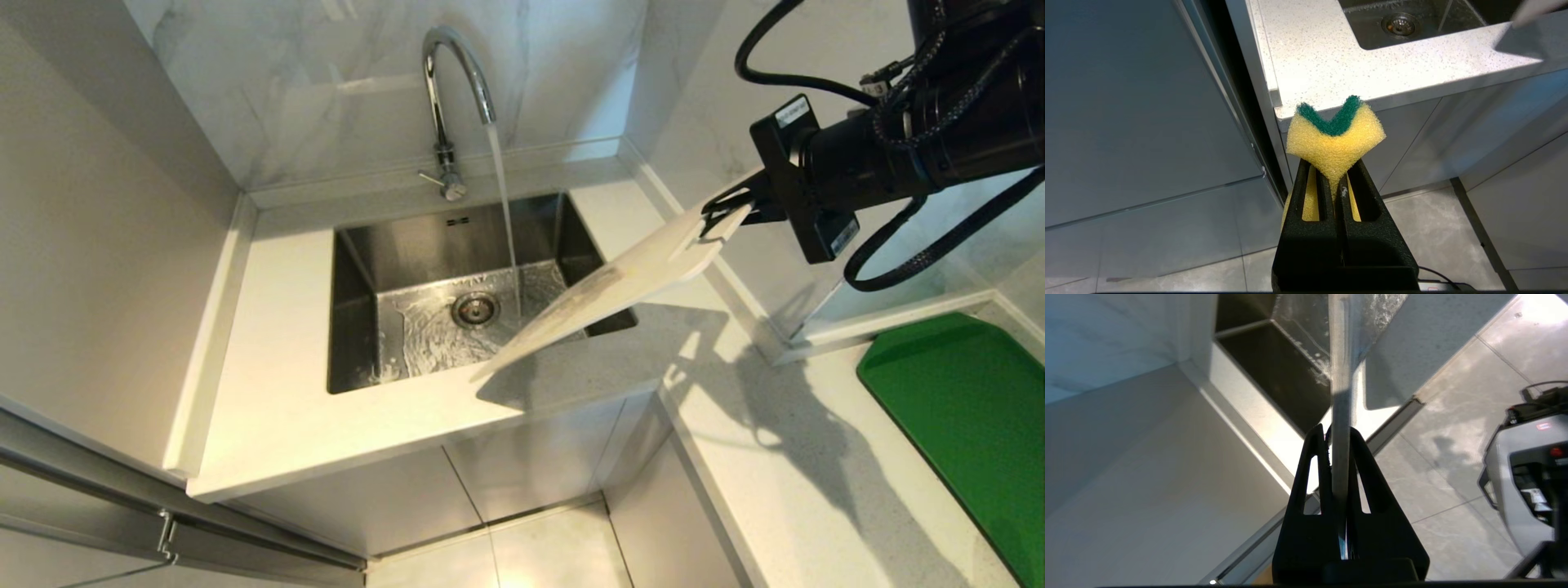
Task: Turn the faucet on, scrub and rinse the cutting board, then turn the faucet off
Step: Scrub the cutting board underwater
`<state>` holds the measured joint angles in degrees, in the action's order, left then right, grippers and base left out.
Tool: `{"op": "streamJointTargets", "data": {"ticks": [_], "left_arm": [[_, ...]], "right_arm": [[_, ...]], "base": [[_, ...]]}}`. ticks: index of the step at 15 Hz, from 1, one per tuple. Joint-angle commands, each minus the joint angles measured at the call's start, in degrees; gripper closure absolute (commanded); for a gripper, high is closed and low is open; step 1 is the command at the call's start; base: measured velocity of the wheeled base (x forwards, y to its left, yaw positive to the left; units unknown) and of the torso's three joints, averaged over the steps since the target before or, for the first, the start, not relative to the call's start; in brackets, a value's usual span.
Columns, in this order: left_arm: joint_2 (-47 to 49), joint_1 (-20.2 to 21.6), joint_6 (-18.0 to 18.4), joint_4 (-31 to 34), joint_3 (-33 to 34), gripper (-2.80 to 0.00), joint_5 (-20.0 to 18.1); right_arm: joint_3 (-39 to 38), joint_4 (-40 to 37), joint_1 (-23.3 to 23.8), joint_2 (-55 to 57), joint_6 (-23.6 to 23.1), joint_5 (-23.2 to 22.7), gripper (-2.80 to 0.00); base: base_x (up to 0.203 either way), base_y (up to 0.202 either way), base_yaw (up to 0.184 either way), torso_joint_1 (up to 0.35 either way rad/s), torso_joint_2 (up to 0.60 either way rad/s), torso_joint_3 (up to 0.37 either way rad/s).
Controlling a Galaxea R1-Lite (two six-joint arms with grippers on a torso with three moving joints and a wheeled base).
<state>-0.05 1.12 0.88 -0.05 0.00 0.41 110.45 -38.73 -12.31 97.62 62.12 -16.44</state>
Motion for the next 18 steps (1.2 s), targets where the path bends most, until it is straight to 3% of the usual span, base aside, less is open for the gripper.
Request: {"op": "streamJointTargets", "data": {"ticks": [1,13,18], "left_arm": [[-0.2,0.0,0.0,0.0,0.0,0.00,0.0],[-0.2,0.0,0.0,0.0,0.0,0.00,0.2],[-0.2,0.0,-0.7,0.0,0.0,0.00,0.2]], "right_arm": [[-0.8,0.1,-0.1,-0.2,0.4,-0.2,0.00],[-0.8,0.1,-0.3,-0.4,0.5,-1.8,0.00],[-0.9,0.2,-0.3,-0.2,0.5,-2.1,0.00]], "base": [[0.000,0.000,0.000,0.000,0.00,0.000],[0.178,0.000,0.003,0.003,0.00,0.003],[0.006,0.000,0.012,0.003,0.00,0.000]]}}
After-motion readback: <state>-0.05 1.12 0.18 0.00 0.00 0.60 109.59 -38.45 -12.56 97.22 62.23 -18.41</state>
